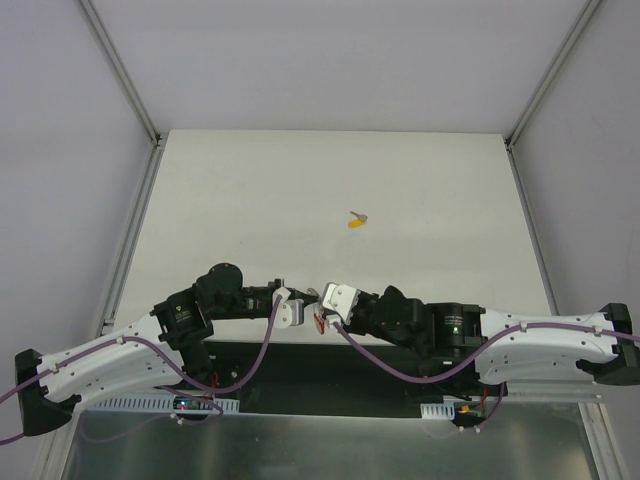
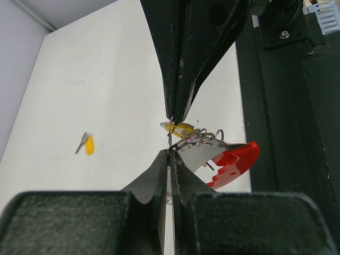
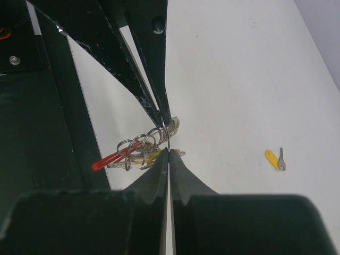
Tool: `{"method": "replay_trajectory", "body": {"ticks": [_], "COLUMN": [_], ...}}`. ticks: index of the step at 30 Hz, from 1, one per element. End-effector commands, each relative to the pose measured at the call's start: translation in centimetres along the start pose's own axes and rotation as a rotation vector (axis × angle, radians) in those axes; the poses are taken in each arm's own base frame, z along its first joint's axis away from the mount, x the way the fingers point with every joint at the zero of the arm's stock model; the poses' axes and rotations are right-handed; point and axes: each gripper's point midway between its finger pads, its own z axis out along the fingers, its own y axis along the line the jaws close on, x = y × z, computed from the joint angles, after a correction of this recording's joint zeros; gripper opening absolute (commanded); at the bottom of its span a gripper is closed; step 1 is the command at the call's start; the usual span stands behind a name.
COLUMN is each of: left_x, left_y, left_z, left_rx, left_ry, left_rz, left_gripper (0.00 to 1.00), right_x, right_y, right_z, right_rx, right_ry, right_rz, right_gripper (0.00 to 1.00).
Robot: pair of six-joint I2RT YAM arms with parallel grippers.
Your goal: Put the keys on the keyring
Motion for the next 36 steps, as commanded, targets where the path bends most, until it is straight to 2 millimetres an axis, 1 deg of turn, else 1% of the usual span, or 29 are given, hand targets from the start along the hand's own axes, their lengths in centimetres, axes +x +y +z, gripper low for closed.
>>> {"method": "replay_trajectory", "body": {"ticks": [1,9,17,30,36], "left_x": [-1.8,-1.9,-2.0,-2.3,-2.4], "left_y": [0.8,0.6,0.1,-1.8,-2.6], "left_z": [0.0,0.1,0.2,0.5,0.6], "left_rx": [-0.029,-0.019,0.011,0.132,0.182], "left_ry": [-0.069,-0.073,-0.085,-0.105,-0.105], "left_rz": [0.016,0.016,0.023,0.028,0.018], "left_gripper": [0.0,0.0,0.0,0.0,0.0], "right_x": [-1.1,-1.0,-1.2,-1.4,-1.6], "right_y": [-0.1,-0.3,0.0,0.6,0.7], "right_z": [0.0,0.0,0.1,0.1,-0.2], "right_rx": [-0.001,0.008,-0.013,-0.058,-0.076], "right_ry": [-0.038,-0.037,-0.042,-0.057,-0.077], "right_rz": [0.021,0.021,0.015,-0.001,0.001], "right_gripper": [0.01,0.01,0.01,0.01,0.01]}}
